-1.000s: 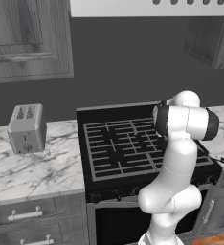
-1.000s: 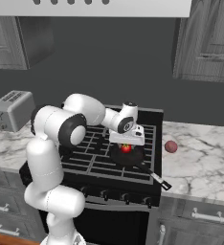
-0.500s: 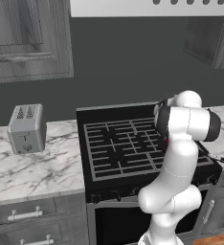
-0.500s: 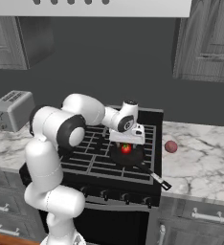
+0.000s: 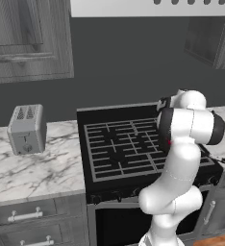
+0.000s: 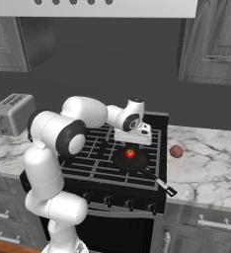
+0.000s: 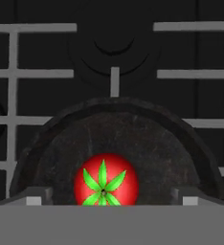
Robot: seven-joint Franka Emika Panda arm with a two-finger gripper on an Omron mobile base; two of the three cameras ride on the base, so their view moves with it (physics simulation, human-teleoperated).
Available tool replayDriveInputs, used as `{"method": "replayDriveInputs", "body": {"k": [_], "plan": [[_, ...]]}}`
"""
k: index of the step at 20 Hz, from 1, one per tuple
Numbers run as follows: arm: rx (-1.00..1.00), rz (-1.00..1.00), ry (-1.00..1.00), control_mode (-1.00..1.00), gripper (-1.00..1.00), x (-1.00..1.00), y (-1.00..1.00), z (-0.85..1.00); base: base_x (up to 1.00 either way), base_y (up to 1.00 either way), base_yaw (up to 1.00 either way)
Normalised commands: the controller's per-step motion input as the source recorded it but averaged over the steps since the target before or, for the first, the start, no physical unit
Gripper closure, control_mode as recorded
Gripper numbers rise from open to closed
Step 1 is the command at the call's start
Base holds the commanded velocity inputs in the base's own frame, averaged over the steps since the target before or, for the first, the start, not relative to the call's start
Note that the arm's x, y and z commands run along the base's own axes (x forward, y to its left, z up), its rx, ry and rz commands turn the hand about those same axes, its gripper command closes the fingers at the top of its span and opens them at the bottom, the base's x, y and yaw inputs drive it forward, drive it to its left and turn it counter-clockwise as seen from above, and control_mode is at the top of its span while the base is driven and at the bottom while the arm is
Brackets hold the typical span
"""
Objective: Place the pan on the front right burner on the stove. Then place the tomato and the onion in the pan and turn on the front right burner.
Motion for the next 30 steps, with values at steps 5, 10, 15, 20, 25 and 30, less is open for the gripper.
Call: {"method": "replayDriveInputs", "body": {"k": [5, 10, 15, 20, 25, 30], "plan": [[0.0, -0.05, 0.0, -1.0, -1.0, 0.03, -0.57, 0.0, 0.0, 0.0, 0.0], [0.0, -0.02, 0.0, -1.0, -1.0, 0.0, -0.58, 0.05, 0.0, 0.0, 0.0], [0.0, 0.0, 0.0, -1.0, -1.0, 0.0, -0.61, 0.22, 0.0, 0.0, 0.0], [0.0, 0.0, 0.0, -1.0, -1.0, 0.14, -0.62, 0.08, 0.0, 0.0, 0.0], [0.0, 0.0, 0.0, -1.0, -1.0, 0.31, -0.54, 0.0, 0.0, 0.0, 0.0], [0.0, 0.0, 0.0, -1.0, -1.0, 0.28, -0.36, 0.0, 0.0, 0.0, 0.0]]}}
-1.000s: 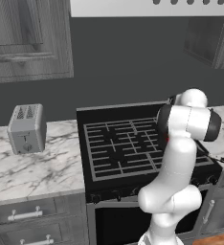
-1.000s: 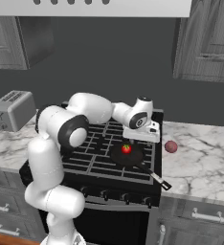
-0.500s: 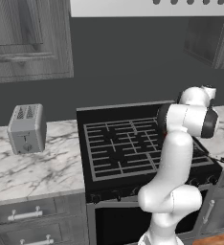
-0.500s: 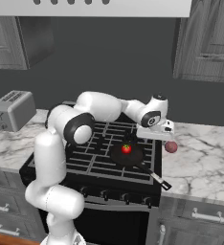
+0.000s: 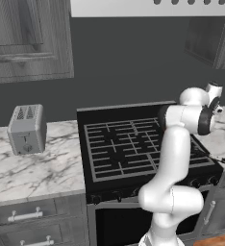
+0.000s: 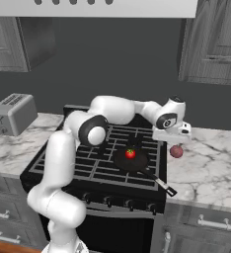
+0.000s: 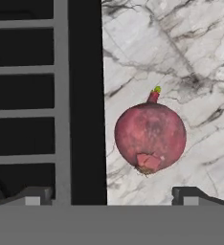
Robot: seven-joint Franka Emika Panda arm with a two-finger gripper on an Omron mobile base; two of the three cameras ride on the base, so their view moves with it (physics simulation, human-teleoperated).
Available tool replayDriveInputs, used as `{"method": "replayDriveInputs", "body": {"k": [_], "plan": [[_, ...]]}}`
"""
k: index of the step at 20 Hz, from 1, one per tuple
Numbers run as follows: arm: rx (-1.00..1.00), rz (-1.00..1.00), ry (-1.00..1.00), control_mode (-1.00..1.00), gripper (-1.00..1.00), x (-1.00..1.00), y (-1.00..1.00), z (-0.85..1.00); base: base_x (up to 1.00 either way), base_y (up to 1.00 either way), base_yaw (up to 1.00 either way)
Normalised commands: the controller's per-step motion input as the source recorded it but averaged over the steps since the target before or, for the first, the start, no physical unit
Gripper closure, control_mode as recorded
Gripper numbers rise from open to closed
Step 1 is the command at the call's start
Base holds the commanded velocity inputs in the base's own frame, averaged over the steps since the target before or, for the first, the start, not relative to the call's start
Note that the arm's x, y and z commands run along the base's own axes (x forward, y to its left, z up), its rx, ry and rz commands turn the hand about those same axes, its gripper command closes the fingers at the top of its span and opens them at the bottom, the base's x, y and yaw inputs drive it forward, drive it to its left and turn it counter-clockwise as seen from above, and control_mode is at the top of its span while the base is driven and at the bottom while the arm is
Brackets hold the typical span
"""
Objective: Place the pan on the front right burner on the stove. Then place the tomato and the onion in the pan and turn on the front right burner.
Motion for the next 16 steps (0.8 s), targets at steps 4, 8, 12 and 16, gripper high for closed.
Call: {"method": "replayDriveInputs", "body": {"k": [4, 8, 12, 16], "plan": [[0.0, 0.0, -0.05, -1.0, -1.0, 0.29, -0.35, 0.0, 0.0, 0.0, 0.0], [0.0, 0.0, -0.06, -1.0, -1.0, 0.21, -0.21, 0.0, 0.0, 0.0, 0.0], [0.0, 0.0, -0.05, -1.0, -1.0, 0.31, -0.14, 0.0, 0.0, 0.0, 0.0], [0.0, 0.0, 0.0, -1.0, -1.0, 0.07, -0.03, 0.0, 0.0, 0.0, 0.0]]}}
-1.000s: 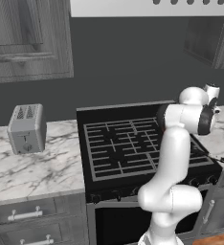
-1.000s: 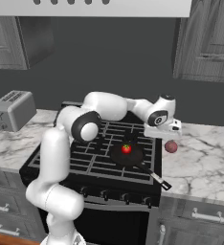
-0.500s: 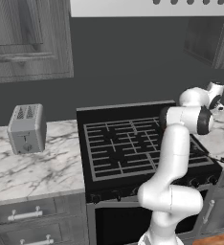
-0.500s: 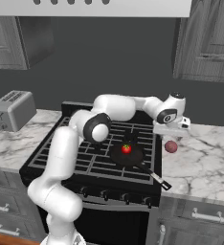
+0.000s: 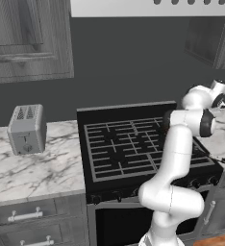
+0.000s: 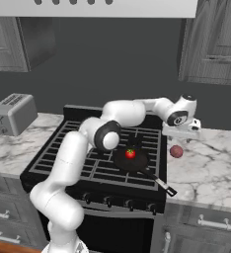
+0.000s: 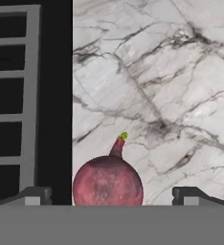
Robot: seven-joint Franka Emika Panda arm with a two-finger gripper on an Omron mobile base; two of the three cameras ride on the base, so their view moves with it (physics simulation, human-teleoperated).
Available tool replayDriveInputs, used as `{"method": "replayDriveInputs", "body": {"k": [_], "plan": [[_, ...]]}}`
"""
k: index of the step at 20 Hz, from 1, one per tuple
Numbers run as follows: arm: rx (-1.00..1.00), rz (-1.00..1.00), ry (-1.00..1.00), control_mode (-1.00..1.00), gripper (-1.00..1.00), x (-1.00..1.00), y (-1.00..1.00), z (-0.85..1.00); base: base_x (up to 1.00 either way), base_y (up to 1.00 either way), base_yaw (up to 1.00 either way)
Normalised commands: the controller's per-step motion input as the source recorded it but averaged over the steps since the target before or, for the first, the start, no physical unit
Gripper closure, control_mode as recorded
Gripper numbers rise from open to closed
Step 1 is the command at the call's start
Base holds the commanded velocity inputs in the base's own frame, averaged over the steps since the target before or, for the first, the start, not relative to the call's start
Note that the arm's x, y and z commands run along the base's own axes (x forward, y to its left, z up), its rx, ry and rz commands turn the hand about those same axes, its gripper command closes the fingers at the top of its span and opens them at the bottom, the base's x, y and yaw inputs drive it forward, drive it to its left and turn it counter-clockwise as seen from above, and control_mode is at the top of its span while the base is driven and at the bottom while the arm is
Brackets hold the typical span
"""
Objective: Place the pan on the front right burner on the stove. Then place the tomato and the onion in the pan and turn on the front right burner.
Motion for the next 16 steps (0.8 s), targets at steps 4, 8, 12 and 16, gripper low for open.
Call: {"method": "replayDriveInputs", "body": {"k": [4, 8, 12, 16], "plan": [[0.0, 0.0, 0.02, -1.0, -1.0, 0.0, 0.0, 0.0, 0.0, 0.0, 0.0], [0.0, 0.0, 0.02, -1.0, -1.0, -0.02, 0.0, -0.03, 0.0, 0.0, 0.0], [0.0, 0.0, 0.01, -1.0, -1.0, -0.09, 0.0, -0.16, 0.0, 0.0, 0.0], [0.0, 0.0, 0.0, -1.0, -1.0, -0.12, 0.1, -0.23, 0.0, 0.0, 0.0]]}}
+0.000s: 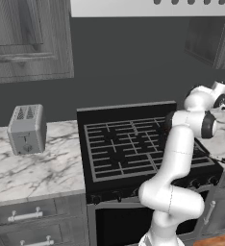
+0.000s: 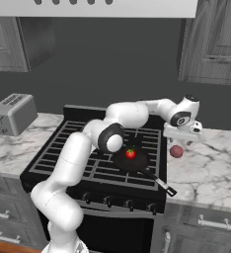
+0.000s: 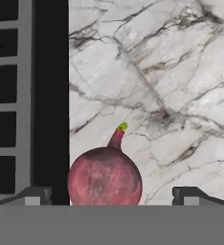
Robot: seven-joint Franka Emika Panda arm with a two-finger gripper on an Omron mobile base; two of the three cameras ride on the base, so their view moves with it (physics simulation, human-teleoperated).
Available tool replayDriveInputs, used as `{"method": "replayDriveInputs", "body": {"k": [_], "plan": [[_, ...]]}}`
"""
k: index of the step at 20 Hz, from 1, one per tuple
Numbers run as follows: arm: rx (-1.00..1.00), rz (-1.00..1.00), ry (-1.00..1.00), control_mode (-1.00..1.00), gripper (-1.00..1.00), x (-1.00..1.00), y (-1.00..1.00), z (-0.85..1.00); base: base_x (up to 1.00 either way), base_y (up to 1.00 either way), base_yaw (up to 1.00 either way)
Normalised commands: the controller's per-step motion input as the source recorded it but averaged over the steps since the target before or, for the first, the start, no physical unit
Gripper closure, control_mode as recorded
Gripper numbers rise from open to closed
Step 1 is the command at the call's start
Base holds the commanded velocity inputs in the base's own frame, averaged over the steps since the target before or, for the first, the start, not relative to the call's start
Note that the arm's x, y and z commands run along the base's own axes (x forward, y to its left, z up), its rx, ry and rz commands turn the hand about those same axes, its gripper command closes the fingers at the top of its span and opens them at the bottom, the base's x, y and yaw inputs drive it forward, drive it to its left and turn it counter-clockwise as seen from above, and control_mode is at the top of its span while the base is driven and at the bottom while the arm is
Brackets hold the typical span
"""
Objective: Place the pan on the front right burner on the stove. Then place the tomato and the onion in the pan and turn on the front right burner.
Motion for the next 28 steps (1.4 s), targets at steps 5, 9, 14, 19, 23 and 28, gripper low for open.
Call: {"method": "replayDriveInputs", "body": {"k": [5, 9, 14, 19, 23, 28], "plan": [[0.0, 0.0, 0.0, -1.0, -1.0, -0.06, 0.11, -0.09, 0.0, 0.0, 0.0], [0.0, 0.0, 0.0, -1.0, -1.0, -0.05, 0.14, 0.0, 0.0, 0.0, 0.0], [0.0, 0.0, 0.0, -1.0, -1.0, -0.11, 0.06, 0.0, 0.0, 0.0, 0.0], [0.0, 0.0, 0.0, -1.0, -1.0, -0.11, 0.0, 0.0, 0.0, 0.0, 0.0], [0.0, 0.0, 0.0, -1.0, -1.0, 0.0, 0.0, -0.1, 0.0, 0.0, 0.0], [0.0, 0.0, 0.0, -1.0, -1.0, 0.01, 0.0, -0.19, 0.0, 0.0, 0.0]]}}
